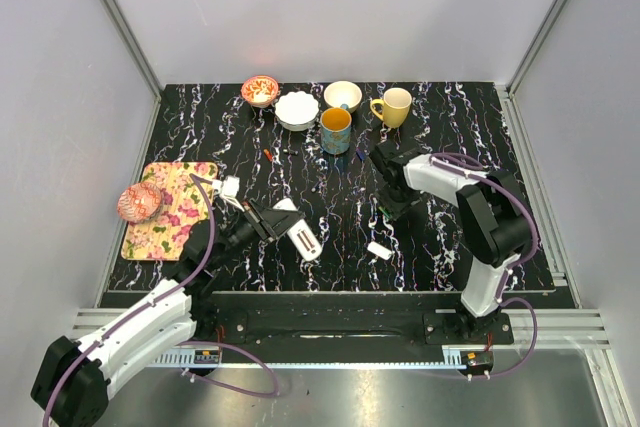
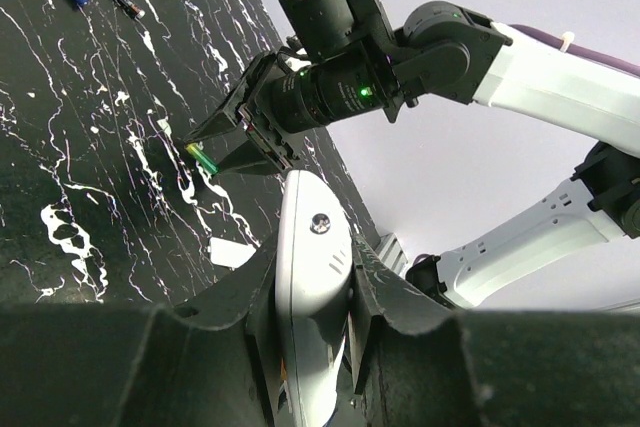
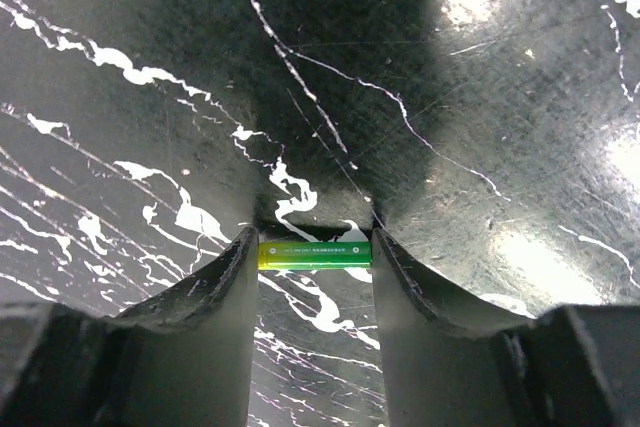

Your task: Load the batteries into the remote control

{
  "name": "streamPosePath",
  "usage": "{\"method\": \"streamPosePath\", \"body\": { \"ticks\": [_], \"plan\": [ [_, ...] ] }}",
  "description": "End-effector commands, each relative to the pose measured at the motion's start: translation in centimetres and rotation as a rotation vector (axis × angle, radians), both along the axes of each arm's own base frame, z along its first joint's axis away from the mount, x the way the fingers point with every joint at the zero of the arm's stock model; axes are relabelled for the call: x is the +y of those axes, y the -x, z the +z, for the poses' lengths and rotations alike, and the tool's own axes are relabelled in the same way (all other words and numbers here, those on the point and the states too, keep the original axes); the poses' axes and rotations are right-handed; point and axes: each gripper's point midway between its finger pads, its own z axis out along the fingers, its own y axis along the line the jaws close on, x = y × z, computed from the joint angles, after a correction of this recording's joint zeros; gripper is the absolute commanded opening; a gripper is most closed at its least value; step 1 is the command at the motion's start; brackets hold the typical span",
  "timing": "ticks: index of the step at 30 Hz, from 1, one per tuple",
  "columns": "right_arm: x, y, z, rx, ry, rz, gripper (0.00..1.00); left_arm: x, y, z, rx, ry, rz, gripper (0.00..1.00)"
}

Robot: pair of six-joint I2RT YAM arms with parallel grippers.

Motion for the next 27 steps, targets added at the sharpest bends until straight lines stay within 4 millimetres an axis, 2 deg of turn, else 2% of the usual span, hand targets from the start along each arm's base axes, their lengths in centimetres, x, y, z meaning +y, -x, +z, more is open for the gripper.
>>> {"method": "streamPosePath", "body": {
  "ticks": [1, 5, 6, 8, 10, 13, 17, 21, 22, 24, 25, 26, 27],
  "plan": [
    [-1.4, 0.7, -1.1, 0.078, 0.081, -0.109, 0.10, -0.1, 0.0, 2.0, -0.045, 0.038, -0.002, 0.00],
    [-1.5, 1.1, -1.5, 0.108, 0.090, -0.097, 0.27, -0.1, 0.0, 2.0, -0.041, 0.028, -0.002, 0.00],
    [-1.5, 1.1, -1.3, 0.107, 0.088, -0.094, 0.34, -0.1, 0.0, 1.7, -0.034, 0.020, -0.003, 0.00],
    [-1.5, 1.2, -1.0, 0.101, 0.089, -0.087, 0.41, -0.1, -0.1, 1.5, -0.024, 0.011, -0.002, 0.00],
    [-1.6, 1.0, -0.5, 0.093, 0.086, -0.083, 0.55, -0.2, -0.2, 1.3, -0.012, 0.001, 0.000, 0.00],
    [-1.3, 0.6, 0.3, 0.085, 0.084, -0.063, 0.66, -0.4, -0.2, 1.3, -0.004, -0.001, -0.009, 0.00],
    [-1.4, -0.1, 1.7, 0.064, 0.099, -0.038, 0.73, -0.3, -0.2, 1.7, -0.013, 0.009, -0.005, 0.00],
    [-1.7, -1.5, 4.6, -0.003, 0.131, 0.035, 0.73, -0.2, 0.0, 1.8, -0.017, 0.017, -0.007, 0.00],
    [-2.4, -1.7, 5.4, -0.020, 0.182, 0.101, 0.73, -0.2, 0.0, 1.8, -0.018, 0.018, -0.004, 0.00],
    [-2.4, -2.5, 7.0, -0.091, 0.194, 0.199, 0.73, 0.0, 0.1, 1.6, -0.014, 0.016, 0.001, 0.00],
    [-2.4, -2.5, 7.4, -0.094, 0.219, 0.362, 0.73, 0.0, 0.1, 1.5, -0.013, 0.017, 0.005, 0.00],
    [-1.6, -3.4, 8.1, -0.176, 0.197, 0.457, 0.73, 0.1, 0.1, 1.5, -0.014, 0.018, 0.007, 0.00],
    [-1.2, -3.2, 8.3, -0.196, 0.194, 0.551, 0.72, 0.1, 0.1, 1.3, -0.010, 0.015, 0.008, 0.00]
  ]
}}
